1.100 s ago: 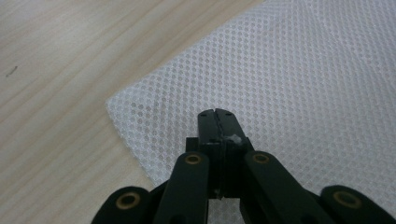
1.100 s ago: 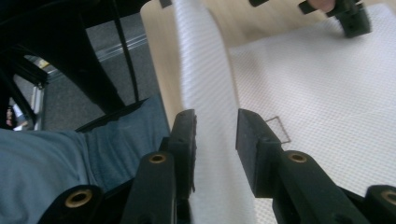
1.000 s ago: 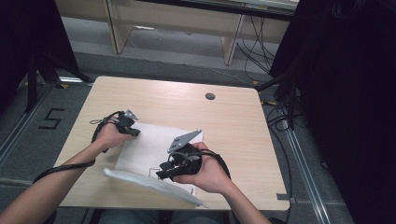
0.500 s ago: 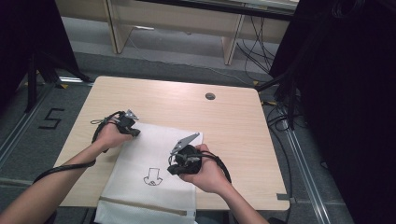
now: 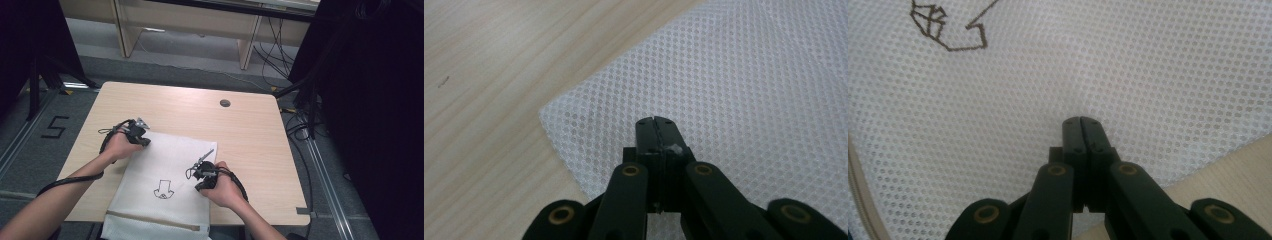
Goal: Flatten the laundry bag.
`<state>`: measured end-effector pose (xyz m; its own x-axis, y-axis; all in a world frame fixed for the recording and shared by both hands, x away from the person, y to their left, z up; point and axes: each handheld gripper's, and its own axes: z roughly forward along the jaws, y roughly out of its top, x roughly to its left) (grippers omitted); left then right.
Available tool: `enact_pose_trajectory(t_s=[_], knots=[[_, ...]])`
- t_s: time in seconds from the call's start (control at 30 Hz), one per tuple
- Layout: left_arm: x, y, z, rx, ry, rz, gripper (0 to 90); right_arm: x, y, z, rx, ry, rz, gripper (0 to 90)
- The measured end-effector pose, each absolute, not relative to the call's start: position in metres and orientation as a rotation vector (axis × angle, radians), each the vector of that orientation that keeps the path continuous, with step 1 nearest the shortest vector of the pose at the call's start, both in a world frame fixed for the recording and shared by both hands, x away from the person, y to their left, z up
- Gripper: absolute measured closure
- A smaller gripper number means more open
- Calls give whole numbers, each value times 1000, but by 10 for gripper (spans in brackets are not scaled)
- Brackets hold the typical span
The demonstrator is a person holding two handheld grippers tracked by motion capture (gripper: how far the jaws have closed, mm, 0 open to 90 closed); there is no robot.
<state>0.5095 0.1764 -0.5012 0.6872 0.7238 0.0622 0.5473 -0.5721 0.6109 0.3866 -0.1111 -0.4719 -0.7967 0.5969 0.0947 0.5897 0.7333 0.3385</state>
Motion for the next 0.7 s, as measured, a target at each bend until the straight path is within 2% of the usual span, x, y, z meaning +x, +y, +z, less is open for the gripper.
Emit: enact_pose_trajectory(t_s=[0.4,0.7], knots=[[512,171,-502,2325,987,435,895,390,-109,-480,1027,2869,493,900],[526,160,-501,2344,990,475,893,405,-117,-481,1088,2810,497,900]])
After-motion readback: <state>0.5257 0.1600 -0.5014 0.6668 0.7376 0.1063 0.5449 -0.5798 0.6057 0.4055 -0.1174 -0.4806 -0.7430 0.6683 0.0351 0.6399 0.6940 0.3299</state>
